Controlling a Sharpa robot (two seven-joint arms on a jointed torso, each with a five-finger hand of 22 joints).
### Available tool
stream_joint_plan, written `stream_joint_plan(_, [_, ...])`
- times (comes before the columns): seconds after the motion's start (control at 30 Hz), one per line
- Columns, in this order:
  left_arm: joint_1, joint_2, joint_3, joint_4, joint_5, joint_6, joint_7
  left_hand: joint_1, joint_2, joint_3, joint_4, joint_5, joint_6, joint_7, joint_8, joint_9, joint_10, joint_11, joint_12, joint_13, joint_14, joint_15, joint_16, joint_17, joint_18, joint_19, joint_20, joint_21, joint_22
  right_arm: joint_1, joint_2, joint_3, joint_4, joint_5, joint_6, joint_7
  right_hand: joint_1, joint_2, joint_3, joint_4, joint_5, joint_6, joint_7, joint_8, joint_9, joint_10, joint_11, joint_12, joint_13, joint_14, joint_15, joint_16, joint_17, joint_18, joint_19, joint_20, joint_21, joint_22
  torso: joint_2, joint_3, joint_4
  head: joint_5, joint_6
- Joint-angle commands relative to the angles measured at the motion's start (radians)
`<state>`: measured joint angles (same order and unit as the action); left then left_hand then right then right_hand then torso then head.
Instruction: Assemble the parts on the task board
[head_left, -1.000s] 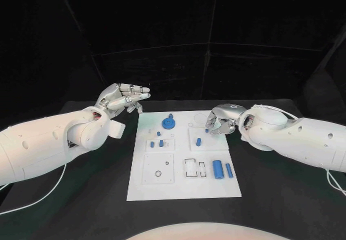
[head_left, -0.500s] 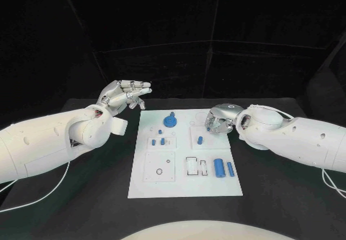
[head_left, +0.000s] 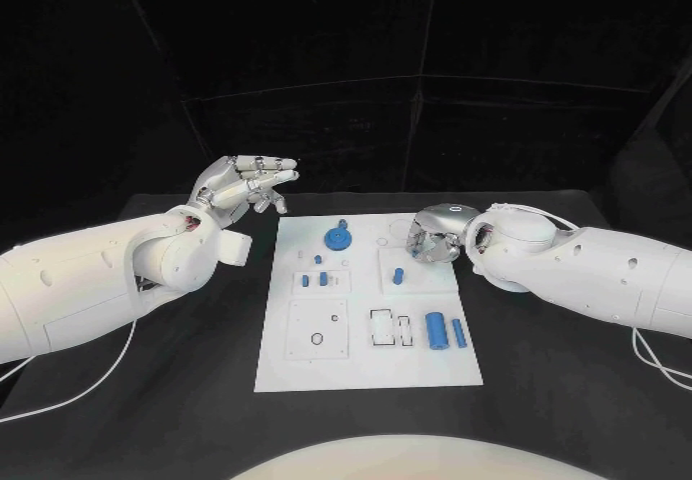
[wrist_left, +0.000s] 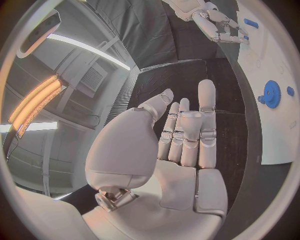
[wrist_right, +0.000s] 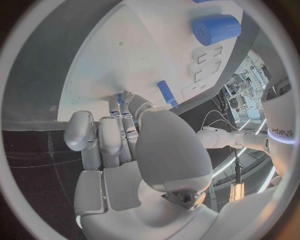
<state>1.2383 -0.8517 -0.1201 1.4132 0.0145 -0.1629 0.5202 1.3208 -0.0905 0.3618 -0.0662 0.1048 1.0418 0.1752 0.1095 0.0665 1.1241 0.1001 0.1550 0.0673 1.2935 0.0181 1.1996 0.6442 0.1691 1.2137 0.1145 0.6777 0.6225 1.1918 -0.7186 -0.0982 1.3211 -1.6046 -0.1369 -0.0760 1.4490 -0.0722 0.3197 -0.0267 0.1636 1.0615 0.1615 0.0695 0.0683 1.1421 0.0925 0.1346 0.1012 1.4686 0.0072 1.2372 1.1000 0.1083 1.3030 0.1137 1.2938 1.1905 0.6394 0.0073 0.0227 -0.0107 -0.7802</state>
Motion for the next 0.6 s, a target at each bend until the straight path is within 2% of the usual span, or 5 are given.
stream_joint_plan(0.03, [0.001, 0.0, 0.001, 0.002, 0.01, -0.007, 0.023, -0.005, -0.001, -0.001, -0.003, 0.003, -0.002, 0.003, -0.002, -0.001, -0.002, 0.006, 0.006, -0.001, -0.005, -0.001, -0.003, 0.001, 0.014, -0.008, 0.001, -0.004, -0.001, 0.001, 0.004, 0.0, -0.001, -0.006, 0.049, -0.01, -0.014, 0.001, 0.013, -0.001, -0.012, 0.015, -0.001, 0.004, 0.002, 0.014, -0.003, 0.007, -0.002, 0.026, -0.002, 0.008, 0.005, -0.016, 0.012, 0.0, 0.01, 0.011, -0.001, -0.0002, 0.001, -0.006, -0.002])
stream_joint_plan(0.17, [0.001, 0.0, 0.001, 0.001, 0.01, -0.008, 0.024, -0.005, -0.001, -0.001, -0.003, 0.003, -0.002, 0.003, -0.002, -0.001, -0.002, 0.006, 0.006, -0.001, -0.005, -0.001, -0.003, 0.001, 0.014, -0.008, 0.001, -0.004, -0.001, 0.001, 0.008, 0.0, -0.001, -0.012, 0.063, -0.016, -0.016, 0.0, 0.028, -0.006, -0.018, 0.031, -0.007, 0.008, 0.003, 0.03, -0.009, 0.012, -0.003, 0.027, -0.006, 0.012, 0.005, -0.019, 0.02, -0.003, 0.021, 0.025, -0.001, 0.0002, 0.0, -0.003, -0.006])
stream_joint_plan(0.4, [0.001, 0.001, 0.001, -0.001, 0.01, -0.007, 0.024, -0.003, 0.0, -0.001, -0.004, 0.003, -0.003, 0.003, -0.002, -0.001, -0.004, 0.006, 0.006, -0.001, -0.006, 0.0, -0.004, -0.002, 0.014, -0.008, 0.002, -0.005, -0.002, 0.0, 0.011, 0.0, 0.001, -0.034, 0.08, -0.029, -0.011, 0.001, 0.053, -0.021, -0.037, 0.051, -0.013, 0.01, 0.004, 0.051, -0.016, 0.017, -0.004, 0.026, -0.012, 0.013, -0.001, -0.022, 0.027, -0.009, 0.033, 0.04, -0.001, -0.0002, -0.0011, -0.012, -0.007])
stream_joint_plan(0.5, [0.001, 0.001, 0.001, -0.002, 0.01, -0.007, 0.024, -0.003, 0.0, -0.001, -0.004, 0.003, -0.003, 0.003, -0.002, -0.001, -0.004, 0.006, 0.006, -0.001, -0.006, 0.0, -0.004, -0.002, 0.014, -0.008, 0.002, -0.005, -0.002, -0.001, 0.013, 0.0, 0.002, -0.044, 0.076, -0.037, -0.01, 0.001, 0.058, -0.024, -0.04, 0.052, -0.013, 0.009, 0.004, 0.053, -0.016, 0.017, -0.004, 0.026, -0.012, 0.013, -0.002, -0.022, 0.028, -0.01, 0.035, 0.042, -0.001, -0.0008, 0.0003, -0.011, -0.008])
stream_joint_plan(0.6, [0.001, 0.001, 0.001, -0.004, 0.01, -0.007, 0.023, 0.0, 0.002, 0.001, -0.005, 0.004, -0.005, 0.004, -0.002, -0.001, -0.006, 0.006, 0.007, -0.001, -0.006, 0.0, -0.005, -0.004, 0.014, -0.007, 0.002, -0.006, -0.003, -0.003, 0.015, 0.0, 0.004, -0.062, 0.047, -0.05, -0.008, 0.004, 0.068, -0.029, -0.044, 0.059, -0.014, 0.01, 0.004, 0.059, -0.018, 0.018, -0.004, 0.026, -0.014, 0.013, -0.005, -0.025, 0.035, -0.011, 0.043, 0.053, -0.001, 0.0005, 0.0008, -0.011, -0.006])
